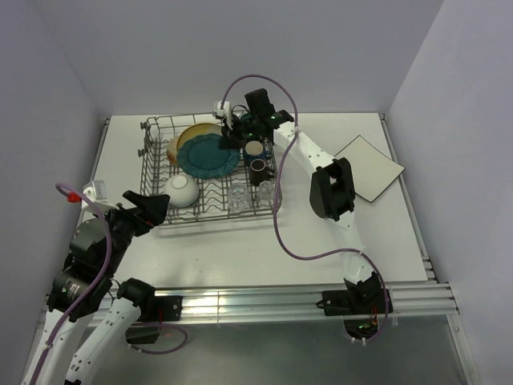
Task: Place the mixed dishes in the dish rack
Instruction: Insert the plate into the dish rack
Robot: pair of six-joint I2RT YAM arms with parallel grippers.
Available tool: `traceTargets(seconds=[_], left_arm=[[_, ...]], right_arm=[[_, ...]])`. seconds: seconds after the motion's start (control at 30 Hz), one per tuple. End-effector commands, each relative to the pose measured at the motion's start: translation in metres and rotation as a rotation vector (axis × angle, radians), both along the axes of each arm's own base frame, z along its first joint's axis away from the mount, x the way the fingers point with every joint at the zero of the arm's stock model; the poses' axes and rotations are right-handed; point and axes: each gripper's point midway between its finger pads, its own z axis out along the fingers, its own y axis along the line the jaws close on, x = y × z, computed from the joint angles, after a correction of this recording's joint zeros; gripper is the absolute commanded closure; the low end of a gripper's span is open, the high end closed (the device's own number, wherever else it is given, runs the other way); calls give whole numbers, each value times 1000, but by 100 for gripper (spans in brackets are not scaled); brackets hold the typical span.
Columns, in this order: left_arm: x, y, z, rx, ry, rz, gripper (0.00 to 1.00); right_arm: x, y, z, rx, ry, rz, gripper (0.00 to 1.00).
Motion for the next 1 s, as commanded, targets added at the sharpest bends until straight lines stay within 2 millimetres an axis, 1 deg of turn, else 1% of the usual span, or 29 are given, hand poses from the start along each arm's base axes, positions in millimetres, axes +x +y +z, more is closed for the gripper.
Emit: traceTargets(seconds=[0.0,0.03,0.07,0.23,0.27,0.47,0.5,0.53,0.63,0.7,0.77,0.97], left_arm=[[3,-4,7,-15,-19,-12,3],[4,-4,6,-16,-16,-11,3],[4,-4,6,-16,-18,-11,3],[5,-4,3,-16,-15,-9,3],[5,-4,3,-17,-16,-9,3],[6,-6,1,-18,-14,-14,3],[5,-6,2,-18,-17,-16,3],[5,-5,2,-20,-17,-14,3],[3,-5,3,-24,-19,-12,3],[2,-4,3,-25,-19,-12,3],[2,-4,3,-28,-20,-9,3],[-2,-2,4,-33,-21,-6,3]], right_arm=[[6,16,30,59,-124,45,99],[5,16,34,60,-139,50,99],[3,14,30,53,-131,49,98],[-5,10,42,66,-168,57,97],[-6,10,43,65,-169,60,96],[-9,7,48,62,-184,56,93],[-9,7,49,65,-185,56,93],[-10,7,50,66,-181,54,96],[-8,9,61,101,-155,34,99],[-9,11,68,120,-155,39,99],[-10,13,73,132,-151,39,97],[-11,13,83,153,-155,33,97]])
